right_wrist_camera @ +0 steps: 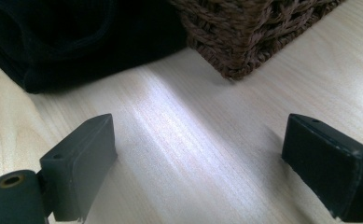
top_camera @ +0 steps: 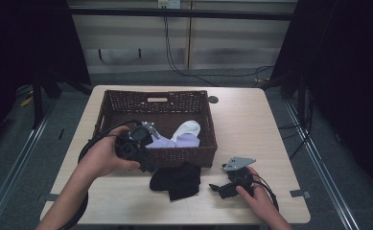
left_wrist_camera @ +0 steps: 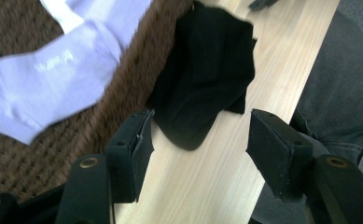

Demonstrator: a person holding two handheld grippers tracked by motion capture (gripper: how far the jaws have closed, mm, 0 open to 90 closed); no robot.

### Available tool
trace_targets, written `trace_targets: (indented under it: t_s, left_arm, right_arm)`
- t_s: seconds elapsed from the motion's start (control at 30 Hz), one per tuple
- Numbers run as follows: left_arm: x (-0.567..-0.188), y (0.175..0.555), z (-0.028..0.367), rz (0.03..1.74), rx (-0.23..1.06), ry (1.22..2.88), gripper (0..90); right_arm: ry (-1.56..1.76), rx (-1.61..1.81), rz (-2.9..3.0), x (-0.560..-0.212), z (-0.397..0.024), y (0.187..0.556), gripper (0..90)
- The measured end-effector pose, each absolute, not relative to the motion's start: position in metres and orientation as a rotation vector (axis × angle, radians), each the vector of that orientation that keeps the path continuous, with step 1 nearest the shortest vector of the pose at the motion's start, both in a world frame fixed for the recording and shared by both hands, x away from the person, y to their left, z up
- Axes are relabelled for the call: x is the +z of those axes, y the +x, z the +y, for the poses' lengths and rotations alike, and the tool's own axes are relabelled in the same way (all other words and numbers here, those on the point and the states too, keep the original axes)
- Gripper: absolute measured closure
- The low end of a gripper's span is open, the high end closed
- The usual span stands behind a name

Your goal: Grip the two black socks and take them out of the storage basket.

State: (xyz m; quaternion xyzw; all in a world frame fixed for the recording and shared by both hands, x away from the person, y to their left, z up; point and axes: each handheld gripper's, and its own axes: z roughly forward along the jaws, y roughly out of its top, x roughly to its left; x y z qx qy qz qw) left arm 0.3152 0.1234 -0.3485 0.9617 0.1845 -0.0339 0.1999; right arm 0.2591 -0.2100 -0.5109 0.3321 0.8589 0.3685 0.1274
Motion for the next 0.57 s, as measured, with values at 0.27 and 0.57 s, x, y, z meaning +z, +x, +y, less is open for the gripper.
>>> trace_targets:
  t_s: [0.27, 0.57]
  left_arm:
    - [-0.381, 0.304, 0.14, 0.559, -0.079, 2.655, 38.5]
    - [-0.391, 0.302, 0.145, 0.567, -0.063, 2.628, 35.0]
  right_arm:
    - [0.969, 1.073, 2.499, -0.511, -0.21, 0.259, 9.0]
    - [0.976, 1.072, 2.498, -0.511, -0.21, 0.258, 9.0]
